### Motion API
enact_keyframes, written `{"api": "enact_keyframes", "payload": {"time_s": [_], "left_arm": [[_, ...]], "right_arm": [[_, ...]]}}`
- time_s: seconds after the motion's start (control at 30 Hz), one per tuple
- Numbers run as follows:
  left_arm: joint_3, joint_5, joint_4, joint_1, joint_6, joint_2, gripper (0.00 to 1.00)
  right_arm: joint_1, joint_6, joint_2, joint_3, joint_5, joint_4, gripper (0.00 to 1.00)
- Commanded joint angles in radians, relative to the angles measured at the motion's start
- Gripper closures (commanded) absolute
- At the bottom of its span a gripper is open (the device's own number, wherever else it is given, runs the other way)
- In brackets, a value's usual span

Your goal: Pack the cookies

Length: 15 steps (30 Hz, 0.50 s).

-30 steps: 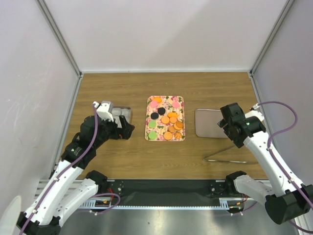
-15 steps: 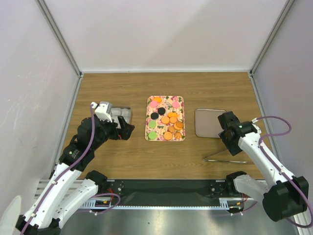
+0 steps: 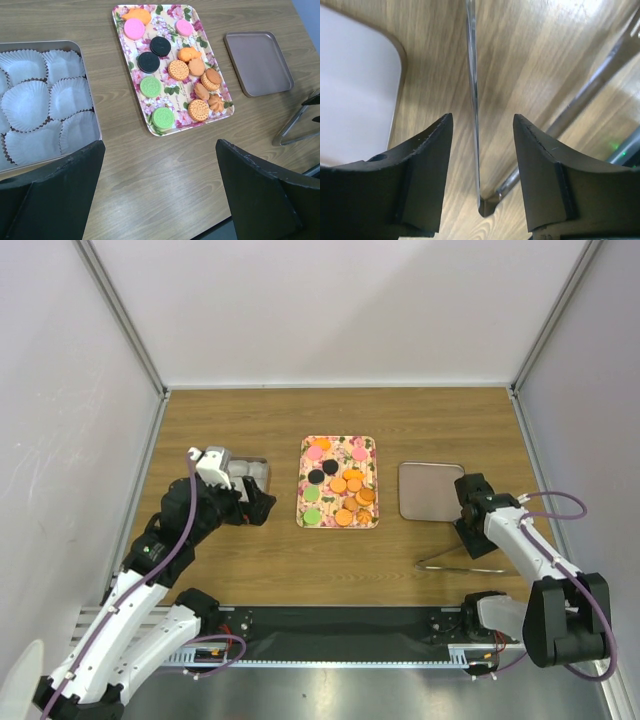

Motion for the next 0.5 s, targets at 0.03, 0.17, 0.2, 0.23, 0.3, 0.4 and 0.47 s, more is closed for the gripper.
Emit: {"api": "enact_keyframes", "payload": {"time_s": [0.03, 0.17, 0.2, 0.23, 0.3, 0.4, 0.47], "left_arm": [[0.001, 0.017, 0.035, 0.006, 0.003, 0.006, 0.00], [0.001, 0.017, 0.035, 0.006, 0.003, 0.007, 0.00], [0.001, 0.017, 0.035, 0.006, 0.003, 0.009, 0.00], [0.001, 0.017, 0.035, 0.006, 0.003, 0.010, 0.00], [0.001, 0.014, 0.033, 0.006, 0.003, 0.010, 0.00], [0.000, 0.011, 0.032, 0.006, 0.003, 0.012, 0.00], [0.000, 0.008, 0.030, 0.006, 0.003, 0.015, 0.00]], "right_arm": [[-0.037, -0.036, 0.043, -0.005, 0.003, 0.079, 0.45], [-0.057, -0.047, 0.081, -0.017, -0.004, 0.124, 0.45], [-0.058, -0.051, 0.099, -0.020, -0.006, 0.139, 0.46], [-0.061, -0.054, 0.107, -0.020, -0.007, 0.145, 0.46], [-0.072, -0.061, 0.127, -0.022, -0.007, 0.155, 0.50], [-0.078, -0.071, 0.158, -0.022, -0.003, 0.167, 0.56], [-0.081, -0.073, 0.169, -0.020, 0.006, 0.161, 0.66]]}}
